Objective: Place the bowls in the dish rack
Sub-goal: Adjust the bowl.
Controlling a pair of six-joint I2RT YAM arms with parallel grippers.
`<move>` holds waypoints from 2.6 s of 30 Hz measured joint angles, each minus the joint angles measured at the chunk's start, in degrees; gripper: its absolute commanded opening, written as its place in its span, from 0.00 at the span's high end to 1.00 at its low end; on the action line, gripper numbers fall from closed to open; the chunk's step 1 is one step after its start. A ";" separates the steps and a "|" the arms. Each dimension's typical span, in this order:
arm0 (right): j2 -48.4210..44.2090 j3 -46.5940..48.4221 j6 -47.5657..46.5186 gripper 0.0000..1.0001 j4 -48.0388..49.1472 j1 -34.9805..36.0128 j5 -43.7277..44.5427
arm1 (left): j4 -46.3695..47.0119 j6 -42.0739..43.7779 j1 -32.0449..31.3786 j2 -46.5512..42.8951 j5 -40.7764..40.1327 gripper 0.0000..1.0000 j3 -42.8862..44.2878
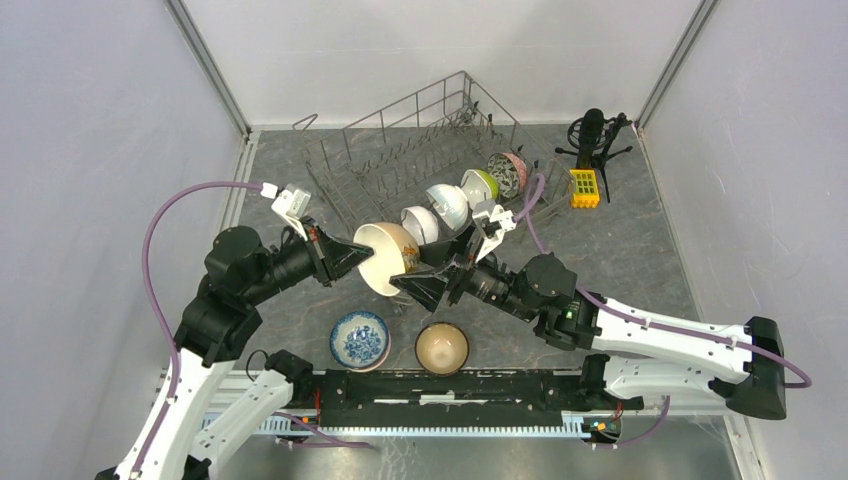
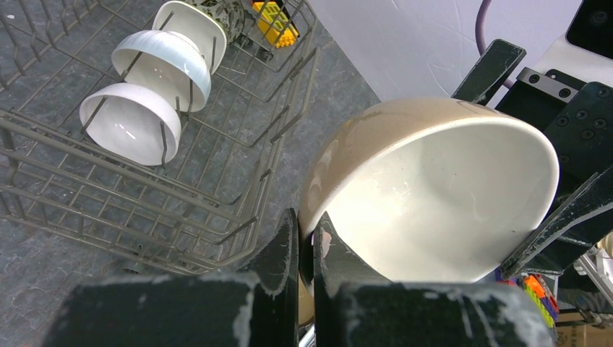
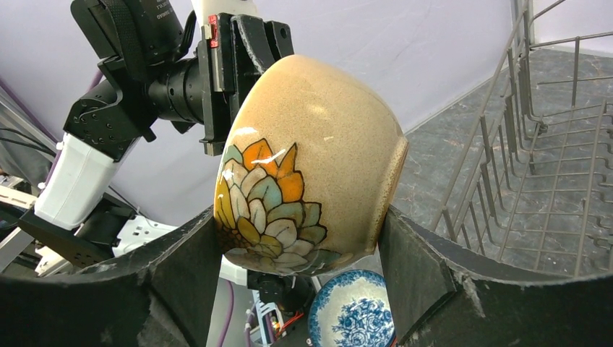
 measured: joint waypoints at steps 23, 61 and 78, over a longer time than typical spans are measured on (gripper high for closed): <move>1.20 -0.42 1.16 0.69 4.42 -0.28 0.63 | 1.22 -1.79 0.02 -0.63 -1.66 0.98 -0.37; 4.42 -0.37 2.69 1.00 0.83 -6.21 -1.62 | 2.56 -2.51 -0.07 0.98 -4.48 0.34 -2.60; 6.84 -0.39 8.50 1.00 3.93 -12.17 -3.63 | 2.23 2.12 -0.44 7.85 -4.96 0.98 -2.64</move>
